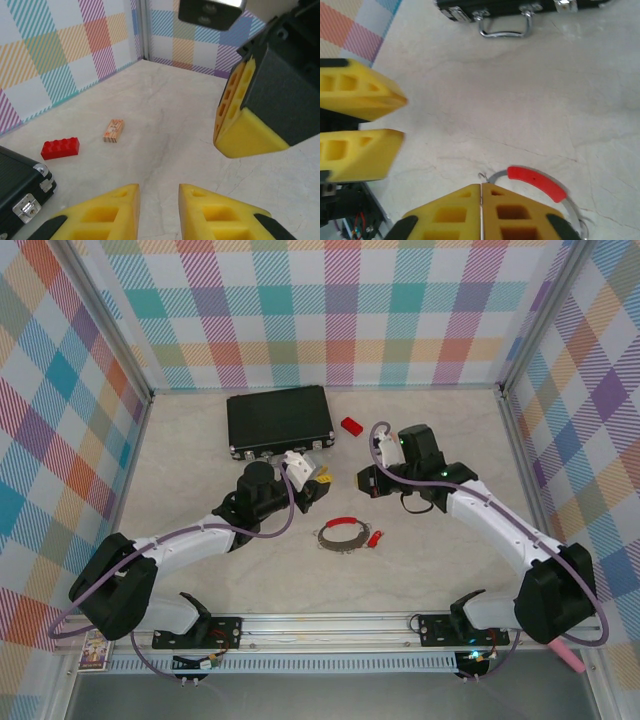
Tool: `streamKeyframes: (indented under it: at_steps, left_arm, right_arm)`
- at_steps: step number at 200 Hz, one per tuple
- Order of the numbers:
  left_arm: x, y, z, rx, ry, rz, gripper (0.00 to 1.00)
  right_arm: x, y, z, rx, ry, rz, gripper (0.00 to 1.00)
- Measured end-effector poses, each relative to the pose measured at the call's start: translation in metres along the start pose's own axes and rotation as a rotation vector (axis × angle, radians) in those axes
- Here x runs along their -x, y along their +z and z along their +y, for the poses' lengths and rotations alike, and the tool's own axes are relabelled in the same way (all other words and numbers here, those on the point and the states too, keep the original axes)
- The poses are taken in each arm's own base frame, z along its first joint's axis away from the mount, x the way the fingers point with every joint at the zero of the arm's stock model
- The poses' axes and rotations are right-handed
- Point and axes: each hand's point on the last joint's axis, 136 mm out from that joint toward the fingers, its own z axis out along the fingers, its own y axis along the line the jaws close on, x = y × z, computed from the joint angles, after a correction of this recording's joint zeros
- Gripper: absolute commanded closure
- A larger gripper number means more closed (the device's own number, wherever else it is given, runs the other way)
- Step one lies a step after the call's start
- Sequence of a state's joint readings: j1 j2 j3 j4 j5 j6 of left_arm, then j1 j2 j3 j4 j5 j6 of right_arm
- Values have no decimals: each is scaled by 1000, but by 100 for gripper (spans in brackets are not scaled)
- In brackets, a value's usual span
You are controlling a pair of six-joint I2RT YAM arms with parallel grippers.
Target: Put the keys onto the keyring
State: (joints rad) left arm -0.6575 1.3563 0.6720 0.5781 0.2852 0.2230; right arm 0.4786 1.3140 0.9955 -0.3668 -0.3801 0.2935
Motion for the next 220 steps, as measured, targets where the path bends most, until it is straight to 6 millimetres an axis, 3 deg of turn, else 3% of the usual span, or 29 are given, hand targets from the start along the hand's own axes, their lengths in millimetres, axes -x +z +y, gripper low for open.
streamKeyframes:
  at_steps: [32,44,73,82,112,143,174,220]
  left_arm:
    - [-18,2,-1,-3,-60,64,73]
    - [-29,4,-3,-11,-89,103,73]
    - [-52,8,-13,-25,-135,179,73]
    - [-57,9,-19,-32,-141,192,73]
    - [-83,15,-40,-66,-168,247,73]
    - [-103,21,-45,-71,-195,275,72]
    - [-102,24,-46,-71,-199,260,72]
    - [-99,25,-46,-70,-202,236,71]
  right_arm:
    - [-23,11,-25,-55,76,25,82]
    - [-37,14,-36,-78,120,40,76]
    - [-72,14,-59,-135,226,70,72]
    - [-80,14,-63,-145,250,72,67]
    - [-109,10,-76,-192,368,79,67]
    - [-134,14,-86,-219,495,108,65]
    - [-146,28,-95,-230,602,145,67]
    - [-147,45,-100,-209,678,150,72]
